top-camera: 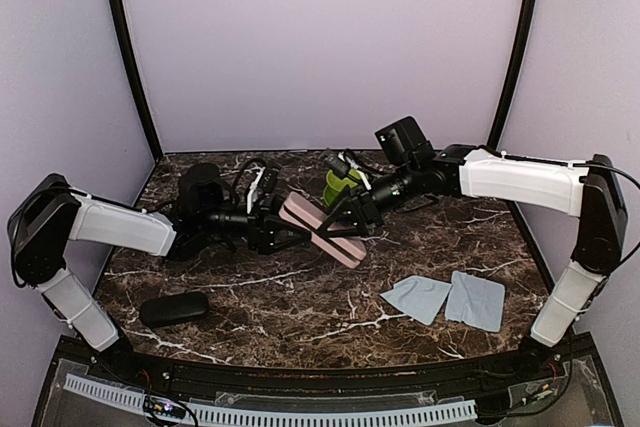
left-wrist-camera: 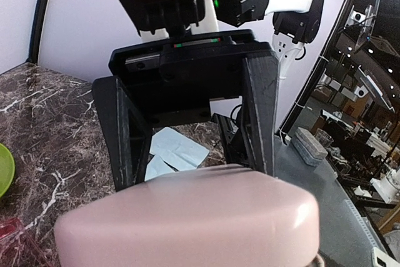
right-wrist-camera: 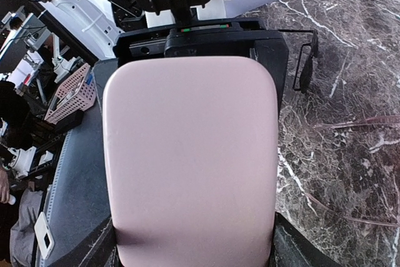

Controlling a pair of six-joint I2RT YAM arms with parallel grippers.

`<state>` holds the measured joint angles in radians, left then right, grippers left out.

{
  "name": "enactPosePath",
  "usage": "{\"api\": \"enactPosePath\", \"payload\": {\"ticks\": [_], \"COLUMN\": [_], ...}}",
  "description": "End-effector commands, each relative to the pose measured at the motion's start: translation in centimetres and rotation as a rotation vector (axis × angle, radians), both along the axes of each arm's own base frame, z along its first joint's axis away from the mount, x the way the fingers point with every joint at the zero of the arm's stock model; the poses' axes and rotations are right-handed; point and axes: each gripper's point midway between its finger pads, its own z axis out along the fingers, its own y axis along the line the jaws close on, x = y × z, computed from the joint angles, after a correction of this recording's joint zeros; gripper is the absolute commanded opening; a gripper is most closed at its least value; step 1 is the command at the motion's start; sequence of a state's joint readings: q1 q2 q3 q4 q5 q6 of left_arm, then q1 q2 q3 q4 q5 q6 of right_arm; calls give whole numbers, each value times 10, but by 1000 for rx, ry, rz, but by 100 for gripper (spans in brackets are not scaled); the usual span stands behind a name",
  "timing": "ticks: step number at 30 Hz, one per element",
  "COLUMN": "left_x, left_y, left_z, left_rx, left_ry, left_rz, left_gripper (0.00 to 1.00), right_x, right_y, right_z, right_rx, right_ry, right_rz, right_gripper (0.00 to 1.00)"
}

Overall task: Organize the sunglasses
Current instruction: Open the sunglasses case.

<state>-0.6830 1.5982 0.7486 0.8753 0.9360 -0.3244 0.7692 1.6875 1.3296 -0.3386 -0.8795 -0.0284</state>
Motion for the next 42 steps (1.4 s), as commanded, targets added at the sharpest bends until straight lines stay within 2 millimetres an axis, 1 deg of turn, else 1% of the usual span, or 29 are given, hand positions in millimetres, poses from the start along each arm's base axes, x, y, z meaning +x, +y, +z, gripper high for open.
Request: {"api": "enactPosePath", "payload": {"ticks": [1,4,8,12,13,18,24,32,42], "left_x": [-15,-23,-36,-53,-61,-75,-80,-82,-83], "left_y": [5,7,5,4,3,2,3,4,5], "left_z": [18,18,25,32,36,42,43,44,39], "left_rx": [-20,-16,-14,-5,-7,-23,-27,-33,-24], "left_ry": [-183,-247,-284,-322,-341,-365,-380,-391,-392], "left_rz": [-37,-50,-85,-126,-146,-180,-189,-193,-196], "left_gripper": [0,0,0,0,0,0,0,0,0], "right_x": [-2,-4,-5,0,6,22,42,64,87], "right_y": [-3,-7,-12,-17,-20,-24,-34,-47,-64], "right_z": [30,38,41,34,30,26,20,11,3], "right_rx": [100,141,171,160,149,129,94,46,2], "right_ry": [35,86,165,223,234,240,242,228,205], "right_rz": [48,75,106,101,75,7,-75,-172,-282], "right_gripper": [29,28,28,34,40,47,54,58,64]}}
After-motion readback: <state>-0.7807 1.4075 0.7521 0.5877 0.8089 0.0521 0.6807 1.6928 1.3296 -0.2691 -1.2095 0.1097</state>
